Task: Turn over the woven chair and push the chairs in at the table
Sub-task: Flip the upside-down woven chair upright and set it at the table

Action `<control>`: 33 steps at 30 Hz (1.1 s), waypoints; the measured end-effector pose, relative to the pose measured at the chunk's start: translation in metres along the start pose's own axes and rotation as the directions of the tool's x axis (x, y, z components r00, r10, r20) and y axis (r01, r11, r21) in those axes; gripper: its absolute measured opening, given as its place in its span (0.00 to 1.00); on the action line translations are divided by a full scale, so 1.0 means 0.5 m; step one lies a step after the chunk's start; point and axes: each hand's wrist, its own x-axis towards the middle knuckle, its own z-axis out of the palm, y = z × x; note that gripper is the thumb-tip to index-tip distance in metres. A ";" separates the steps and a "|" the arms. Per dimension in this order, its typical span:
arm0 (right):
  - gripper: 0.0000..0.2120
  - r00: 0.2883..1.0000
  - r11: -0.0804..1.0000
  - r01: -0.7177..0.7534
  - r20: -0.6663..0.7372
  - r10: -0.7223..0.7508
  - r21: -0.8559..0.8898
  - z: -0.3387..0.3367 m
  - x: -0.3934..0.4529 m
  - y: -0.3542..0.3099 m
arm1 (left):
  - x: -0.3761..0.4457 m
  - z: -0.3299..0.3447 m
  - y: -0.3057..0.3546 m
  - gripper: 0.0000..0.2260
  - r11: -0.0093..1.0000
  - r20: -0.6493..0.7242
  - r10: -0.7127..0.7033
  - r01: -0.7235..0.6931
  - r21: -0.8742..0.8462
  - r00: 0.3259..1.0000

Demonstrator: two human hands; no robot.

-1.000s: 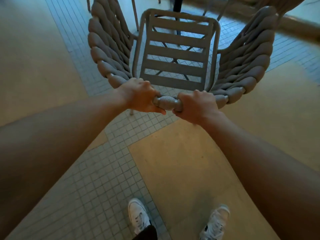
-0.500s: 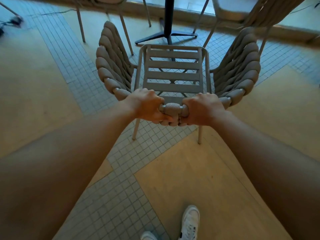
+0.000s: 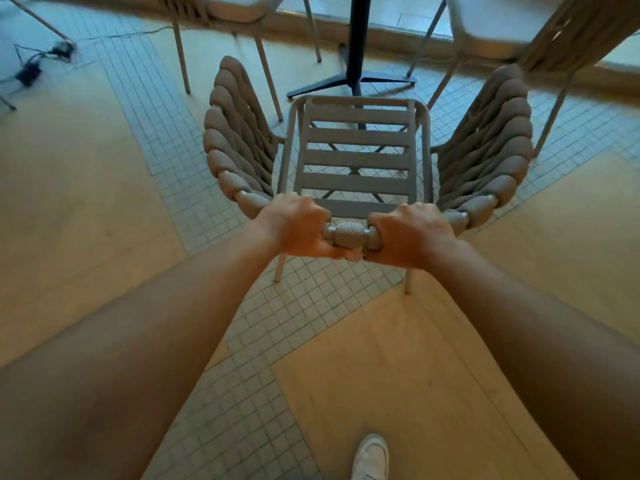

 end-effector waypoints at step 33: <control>0.23 0.997 0.999 -0.050 -0.050 0.050 0.008 -0.035 0.291 0.090 | 0.211 -0.016 -0.262 0.43 0.998 0.048 0.067 -0.067 -0.013 0.997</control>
